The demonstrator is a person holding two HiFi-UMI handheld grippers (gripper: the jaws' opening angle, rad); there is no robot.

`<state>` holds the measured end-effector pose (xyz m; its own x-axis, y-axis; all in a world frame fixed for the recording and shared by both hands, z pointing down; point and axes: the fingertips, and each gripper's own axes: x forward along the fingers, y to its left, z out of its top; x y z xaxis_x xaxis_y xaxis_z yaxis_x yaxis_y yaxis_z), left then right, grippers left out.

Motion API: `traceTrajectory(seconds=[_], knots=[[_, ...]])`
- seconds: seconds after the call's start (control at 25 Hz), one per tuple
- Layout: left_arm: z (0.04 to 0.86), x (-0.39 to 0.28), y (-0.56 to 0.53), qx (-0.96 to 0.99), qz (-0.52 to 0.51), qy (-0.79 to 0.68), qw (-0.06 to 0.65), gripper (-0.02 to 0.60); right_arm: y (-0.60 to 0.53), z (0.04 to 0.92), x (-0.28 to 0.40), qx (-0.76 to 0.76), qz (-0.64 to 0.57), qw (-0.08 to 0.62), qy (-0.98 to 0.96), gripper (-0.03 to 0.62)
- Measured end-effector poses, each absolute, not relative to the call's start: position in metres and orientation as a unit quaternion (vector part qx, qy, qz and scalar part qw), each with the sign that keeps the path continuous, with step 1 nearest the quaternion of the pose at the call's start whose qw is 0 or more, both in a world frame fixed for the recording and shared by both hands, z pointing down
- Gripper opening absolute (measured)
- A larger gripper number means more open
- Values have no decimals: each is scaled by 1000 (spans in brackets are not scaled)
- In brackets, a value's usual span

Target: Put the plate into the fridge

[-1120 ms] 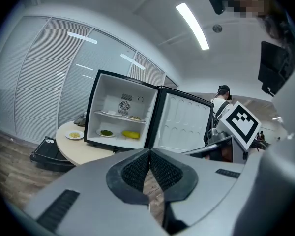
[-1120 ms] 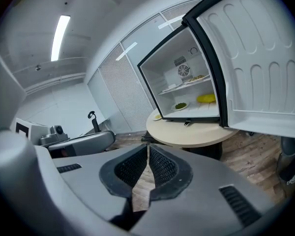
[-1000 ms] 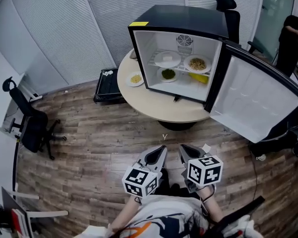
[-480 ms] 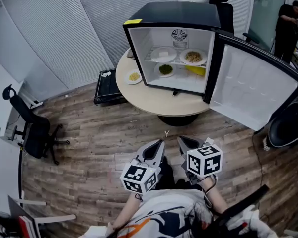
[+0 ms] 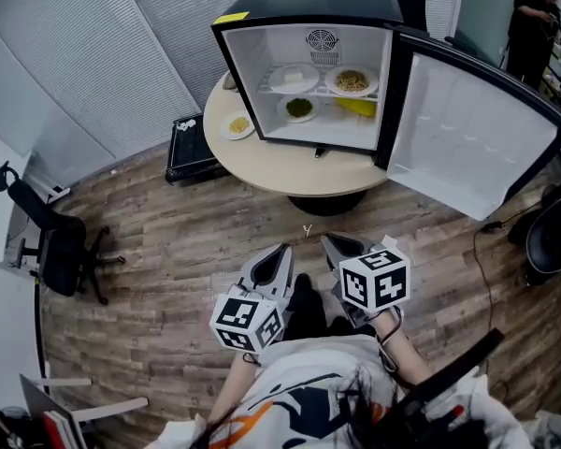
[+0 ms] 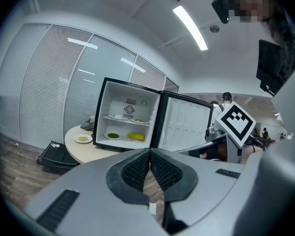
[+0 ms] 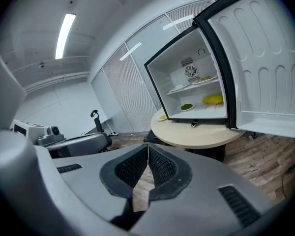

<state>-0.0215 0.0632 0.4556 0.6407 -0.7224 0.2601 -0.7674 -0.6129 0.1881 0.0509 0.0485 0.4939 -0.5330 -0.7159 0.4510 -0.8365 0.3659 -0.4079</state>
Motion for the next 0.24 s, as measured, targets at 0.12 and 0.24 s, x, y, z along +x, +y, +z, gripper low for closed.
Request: traceTrajectory(seconds=[0.12,0.24], knots=[[455,-31,61,891,75,-424,144,14,47,494,46,471,303,101,-822,20],[457,-39,60,889,73,-429,144,14,46,496,40,469,302,105,-824,20]])
